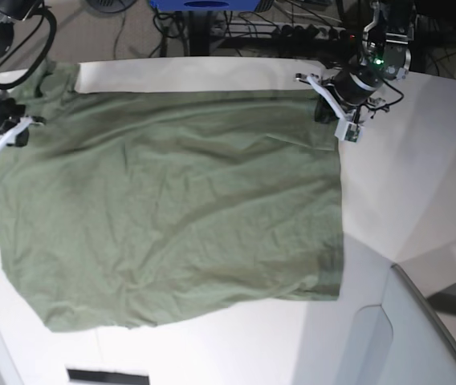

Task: Layout the t-shirt on the table in an organized manner, then fold the t-shirt properly
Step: 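Pull the grasped shirt edge apart with both grippers to straighten it, then hold the shirt edge taut with both grippers and adjust grip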

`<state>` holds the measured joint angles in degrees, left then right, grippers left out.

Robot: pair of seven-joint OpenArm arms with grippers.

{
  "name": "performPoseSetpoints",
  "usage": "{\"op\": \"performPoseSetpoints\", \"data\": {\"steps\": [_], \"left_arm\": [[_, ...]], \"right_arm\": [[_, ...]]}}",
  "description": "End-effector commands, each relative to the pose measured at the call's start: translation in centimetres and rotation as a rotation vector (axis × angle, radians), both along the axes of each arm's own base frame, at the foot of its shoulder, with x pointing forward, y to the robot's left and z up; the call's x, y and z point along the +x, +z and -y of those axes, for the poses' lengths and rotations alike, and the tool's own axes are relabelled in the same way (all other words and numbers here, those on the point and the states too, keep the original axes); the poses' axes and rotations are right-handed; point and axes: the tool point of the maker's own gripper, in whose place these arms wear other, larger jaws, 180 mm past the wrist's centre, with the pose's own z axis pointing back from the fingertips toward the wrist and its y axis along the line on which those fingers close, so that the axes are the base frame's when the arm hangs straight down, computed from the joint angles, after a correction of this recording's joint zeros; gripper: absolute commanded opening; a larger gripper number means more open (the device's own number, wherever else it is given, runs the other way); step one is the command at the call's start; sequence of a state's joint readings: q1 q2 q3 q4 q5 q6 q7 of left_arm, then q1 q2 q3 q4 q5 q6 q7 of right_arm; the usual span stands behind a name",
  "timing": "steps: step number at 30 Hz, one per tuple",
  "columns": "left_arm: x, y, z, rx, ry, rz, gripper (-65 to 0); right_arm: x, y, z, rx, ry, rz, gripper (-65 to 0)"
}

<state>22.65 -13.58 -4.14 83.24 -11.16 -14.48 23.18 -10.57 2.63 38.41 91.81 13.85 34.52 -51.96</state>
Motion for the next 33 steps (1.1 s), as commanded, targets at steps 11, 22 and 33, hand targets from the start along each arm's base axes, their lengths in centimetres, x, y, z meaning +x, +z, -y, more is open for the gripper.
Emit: {"op": "performPoseSetpoints", "data": {"steps": [11,22,33], "left_arm": [[0.3,1.0,-4.3,0.09,0.075,-0.005,-65.0],[0.6,1.5,-4.7,0.092,0.09,0.012,-65.0],[1.1,1.7,-4.5,0.089,0.087,0.021,-65.0]], "right_arm": [[-6.3,-1.7,1.5,0.01,-0.08,-0.13,-19.7],[-6.6,-4.5,0.4,0.095,-0.108,-0.16,-24.9],[-5.3,-4.2,0.3,0.096,-0.093,-0.181,-64.7]]}}
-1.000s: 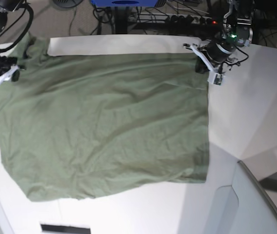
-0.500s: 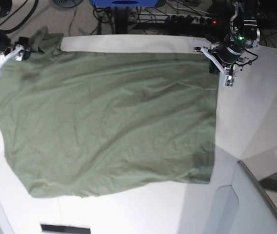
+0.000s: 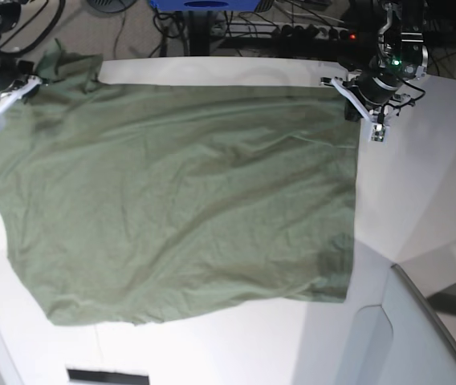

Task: Layout the t-shirt on the table in an organized manner, then fold the t-shirt properly
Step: 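Hold the shirt edge taut with both grippers and adjust grip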

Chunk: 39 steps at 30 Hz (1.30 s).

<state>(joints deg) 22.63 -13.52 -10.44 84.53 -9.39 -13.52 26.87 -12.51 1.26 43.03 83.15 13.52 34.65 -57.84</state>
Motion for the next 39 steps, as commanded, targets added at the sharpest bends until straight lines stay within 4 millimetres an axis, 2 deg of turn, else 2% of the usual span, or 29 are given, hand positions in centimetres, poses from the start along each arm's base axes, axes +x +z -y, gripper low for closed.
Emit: {"op": "performPoseSetpoints", "data": {"steps": [1,4,7,10,14,16,17,19,21,22,26,28,32,36,39], "left_arm": [[1.1,0.9,-0.2,0.004,-0.006,0.039,-65.0],[1.1,0.9,-0.2,0.004,-0.006,0.039,-65.0],[1.1,0.9,-0.2,0.004,-0.006,0.039,-65.0],[1.1,1.0,-0.3,0.006,-0.004,0.04,-65.0],[1.1,0.9,-0.2,0.004,-0.006,0.039,-65.0],[1.1,0.9,-0.1,0.004,-0.008,0.038,-65.0],[1.1,0.9,-0.1,0.004,-0.008,0.038,-65.0],[1.1,0.9,-0.1,0.003,-0.009,0.038,-65.0],[1.0,0.9,-0.2,0.004,-0.006,0.037,-65.0],[1.1,0.9,-0.3,0.005,-0.005,0.038,-65.0],[0.9,0.8,-0.4,0.006,0.0,0.033,-65.0],[0.9,0.8,-0.4,0.006,0.0,0.033,-65.0],[1.0,0.8,-0.3,0.004,-0.004,0.033,-65.0],[1.7,1.0,-0.2,0.003,-0.006,0.046,-65.0],[1.9,1.1,-0.1,0.003,-0.007,0.052,-65.0]], "right_arm": [[2.2,1.3,0.8,-0.02,0.004,0.061,-64.5],[4.3,1.9,0.0,-0.009,0.04,0.069,-64.5],[6.5,3.4,-0.5,-0.043,0.102,0.099,-64.5],[8.5,4.1,-1.5,-0.056,0.076,0.105,-64.4],[10.5,3.8,-3.4,-0.028,0.059,0.099,-63.9],[11.2,3.5,-4.4,-0.012,0.086,0.091,-59.4],[11.2,3.3,-4.9,-0.004,0.101,0.073,-54.5],[11.1,3.2,-5.4,0.0,0.121,0.054,-38.3],[11.1,3.7,-5.0,-0.013,0.115,0.071,-21.9],[10.5,3.8,-4.5,-0.025,0.104,0.074,-17.9],[9.0,6.2,-1.8,-0.105,0.051,0.128,-18.5],[7.6,6.7,-0.5,-0.134,0.017,0.127,-18.5],[4.3,5.7,0.8,-0.142,-0.028,0.07,-18.5],[3.5,4.1,0.5,-0.12,-0.023,0.077,-18.8],[3.0,2.4,-0.1,-0.075,-0.006,0.047,-23.0]]}}
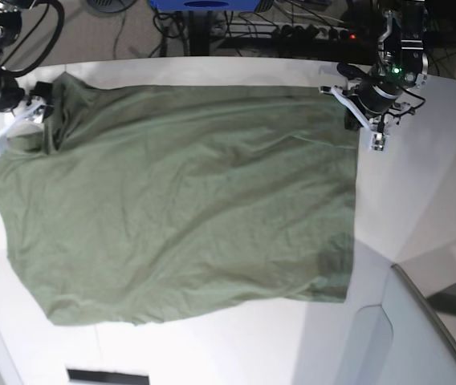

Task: Layout the t-shirt on the table in an organized manner, then fold the t-shirt properly
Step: 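Hold the shirt edge taut with both grippers and adjust grip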

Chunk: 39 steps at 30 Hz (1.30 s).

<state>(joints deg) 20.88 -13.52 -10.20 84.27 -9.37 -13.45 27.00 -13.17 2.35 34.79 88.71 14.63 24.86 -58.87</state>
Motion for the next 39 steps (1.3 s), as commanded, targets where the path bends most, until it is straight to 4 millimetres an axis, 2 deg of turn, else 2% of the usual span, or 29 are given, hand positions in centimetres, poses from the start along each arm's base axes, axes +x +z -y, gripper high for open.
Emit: {"op": "performPoseSetpoints", "data": {"steps": [1,3,10,11,14,16,24,30,32,36,39], "left_arm": [[0.6,0.7,-0.3,0.005,-0.003,0.029,-65.0],[0.5,0.7,-0.6,0.008,0.001,0.027,-65.0],[0.3,0.6,-0.7,0.011,0.001,0.022,-65.0],[0.3,0.6,-0.6,0.009,0.001,0.022,-65.0],[0.3,0.6,-0.6,0.009,0.001,0.022,-65.0],[0.3,0.6,-0.6,0.009,0.001,0.022,-65.0],[0.2,0.6,-0.7,0.01,0.003,0.02,-65.0],[0.1,0.6,-0.7,0.011,0.002,0.018,-65.0],[0.1,0.6,-0.7,0.011,0.002,0.018,-65.0],[0.3,0.6,-0.7,0.01,0.003,0.023,-65.0],[0.3,0.6,-0.7,0.01,0.003,0.023,-65.0]], "right_arm": [[0.3,0.4,0.7,-0.015,0.003,0.018,-25.1],[0.1,-0.1,0.4,-0.001,0.016,0.007,-27.6],[0.6,0.0,0.3,-0.003,0.027,0.027,-29.7],[0.4,0.0,0.4,-0.003,0.024,0.024,-33.5],[0.2,0.0,0.6,-0.007,0.025,0.017,-55.1],[0.2,-0.1,0.6,-0.007,0.023,0.014,-64.8],[0.0,0.0,0.7,-0.011,0.023,0.014,-64.8],[-0.8,0.5,2.0,-0.03,-0.028,0.022,-63.3],[-0.9,0.5,2.1,-0.031,-0.026,0.019,-57.3],[-0.9,0.5,1.9,-0.028,-0.024,0.02,-35.0],[-0.7,0.5,1.9,-0.029,-0.023,0.026,-33.2]]}}
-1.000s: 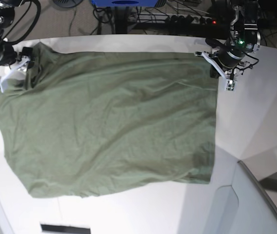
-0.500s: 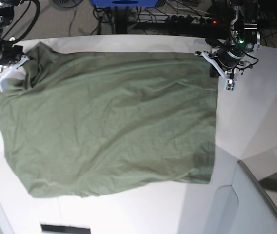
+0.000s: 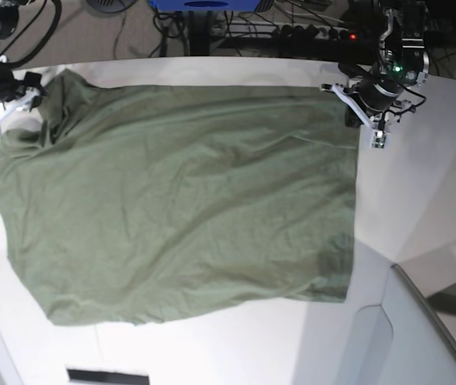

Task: Layout the t-shirt on the table in an organized manner, then fold the t-shirt properly
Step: 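Hold the shirt edge taut with both grippers and adjust grip, then release and regrasp the shirt edge with both grippers at its corners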

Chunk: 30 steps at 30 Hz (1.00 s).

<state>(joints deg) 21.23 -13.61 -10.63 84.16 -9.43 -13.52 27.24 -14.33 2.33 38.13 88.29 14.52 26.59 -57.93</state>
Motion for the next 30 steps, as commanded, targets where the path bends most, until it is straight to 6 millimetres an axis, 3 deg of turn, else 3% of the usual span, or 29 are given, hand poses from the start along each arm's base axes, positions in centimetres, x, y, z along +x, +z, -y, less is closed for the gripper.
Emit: {"op": "performPoseSetpoints", "data": {"steps": [1,8,10,14,16,18,24,30], "left_arm": [[0.7,0.8,-0.4,0.008,-0.004,0.033,-65.0],[0.6,0.7,-0.4,0.007,-0.004,0.031,-65.0],[0.6,0.7,-0.4,0.007,-0.004,0.031,-65.0],[0.6,0.7,-0.4,0.007,-0.004,0.031,-65.0],[0.6,0.7,-0.4,0.007,-0.004,0.031,-65.0],[0.6,0.7,-0.4,0.007,-0.004,0.031,-65.0],[0.5,0.7,-0.4,0.008,-0.004,0.028,-65.0],[0.8,0.8,-0.4,0.007,-0.004,0.034,-65.0]], "right_arm": [[0.8,0.7,0.5,-0.019,0.008,0.031,-33.2],[0.5,-1.1,-0.5,0.039,0.025,-0.004,-34.2],[0.2,-1.4,-0.7,0.049,0.022,-0.015,-40.5],[0.1,-1.5,-0.7,0.051,0.023,-0.02,-60.0],[0.0,-1.5,-0.5,0.051,0.017,-0.021,-64.2],[0.0,-1.0,-0.1,0.034,0.017,-0.01,-64.5],[-2.9,2.3,2.5,-0.054,-0.081,-0.032,-64.7],[-6.6,2.0,3.0,-0.026,-0.145,-0.146,-64.7]]}}
